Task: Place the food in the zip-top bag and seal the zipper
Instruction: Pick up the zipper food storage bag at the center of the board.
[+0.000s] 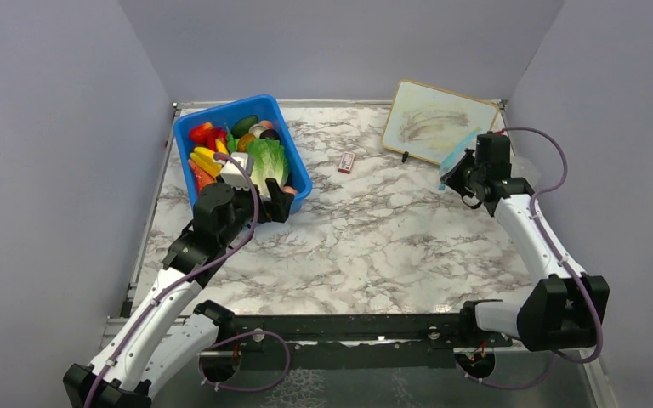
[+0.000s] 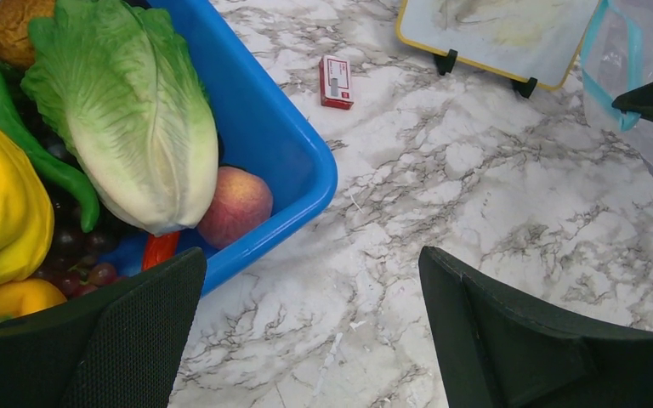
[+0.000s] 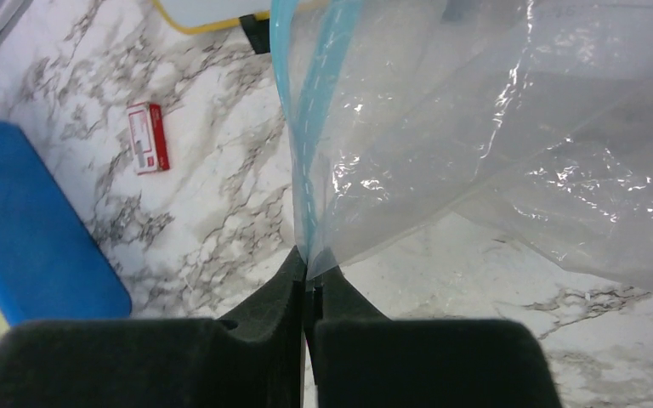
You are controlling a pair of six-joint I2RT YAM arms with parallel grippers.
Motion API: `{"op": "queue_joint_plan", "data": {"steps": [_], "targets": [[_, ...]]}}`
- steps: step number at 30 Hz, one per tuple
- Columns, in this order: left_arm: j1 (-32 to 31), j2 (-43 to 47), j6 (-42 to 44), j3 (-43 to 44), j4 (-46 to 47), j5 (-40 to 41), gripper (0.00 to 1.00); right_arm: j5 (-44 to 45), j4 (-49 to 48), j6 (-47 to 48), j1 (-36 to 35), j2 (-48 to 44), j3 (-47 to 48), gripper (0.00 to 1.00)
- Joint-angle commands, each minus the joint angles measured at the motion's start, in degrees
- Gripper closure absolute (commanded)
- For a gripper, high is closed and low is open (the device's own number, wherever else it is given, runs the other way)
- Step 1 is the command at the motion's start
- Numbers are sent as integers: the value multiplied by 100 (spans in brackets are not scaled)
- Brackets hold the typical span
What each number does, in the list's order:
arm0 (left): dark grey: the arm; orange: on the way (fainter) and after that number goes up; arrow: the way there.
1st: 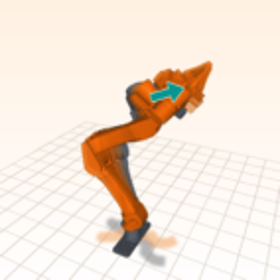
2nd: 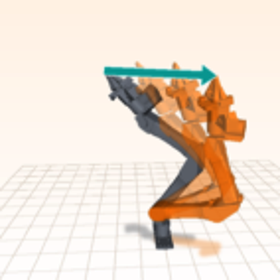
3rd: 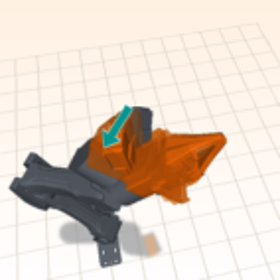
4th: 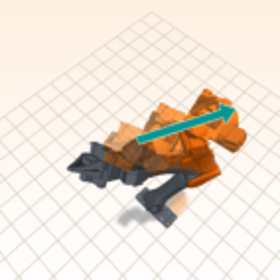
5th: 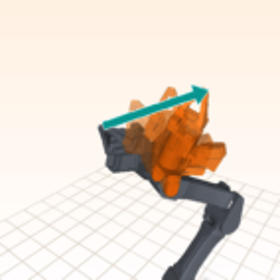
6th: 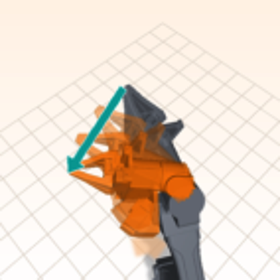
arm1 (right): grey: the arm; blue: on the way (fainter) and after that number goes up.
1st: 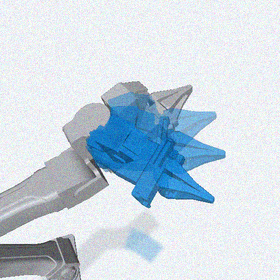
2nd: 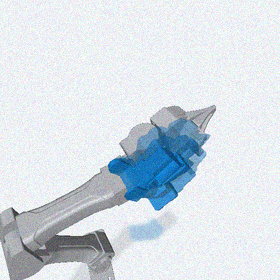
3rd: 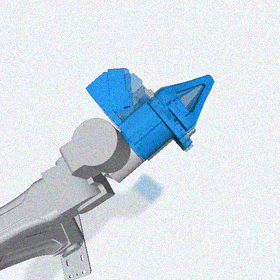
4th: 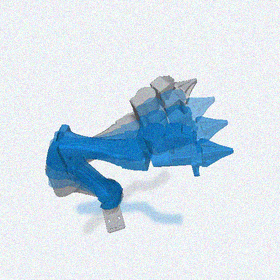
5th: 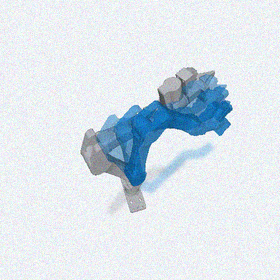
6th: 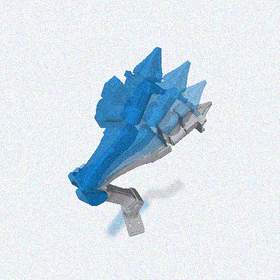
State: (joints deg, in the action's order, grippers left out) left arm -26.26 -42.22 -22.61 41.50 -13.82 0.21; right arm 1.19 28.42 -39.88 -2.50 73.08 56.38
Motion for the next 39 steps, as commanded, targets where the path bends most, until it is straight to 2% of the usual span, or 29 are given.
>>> {"op": "queue_joint_plan", "data": {"steps": [1,4,9,15,23,29,35,39], "targets": [[-3,-64,-86,-77,319,-383,0,-891,353,825,31,-390,25,99],[-3,-87,-223,-65,547,-582,0,-1437,580,1196,31,-753,101,99],[-3,-250,-171,163,692,-1046,1,-2866,406,1595,17,-1494,15,99],[-5,-668,-205,578,640,-1441,6,-4035,516,1935,-2,-1922,171,99],[-4,-933,-738,721,905,-2188,6,-5688,-392,1766,-433,-2270,-246,99],[-2,-1064,-1536,684,1529,-2903,10,-5976,-684,1765,-975,-2203,-314,99],[-13,-1539,-2562,779,1704,-3382,16,-5567,-1327,1483,-1755,-2087,-539,99],[-13,-1924,-3124,643,2150,-3854,21,-5355,-1553,1395,-2093,-1887,-449,99]]}}
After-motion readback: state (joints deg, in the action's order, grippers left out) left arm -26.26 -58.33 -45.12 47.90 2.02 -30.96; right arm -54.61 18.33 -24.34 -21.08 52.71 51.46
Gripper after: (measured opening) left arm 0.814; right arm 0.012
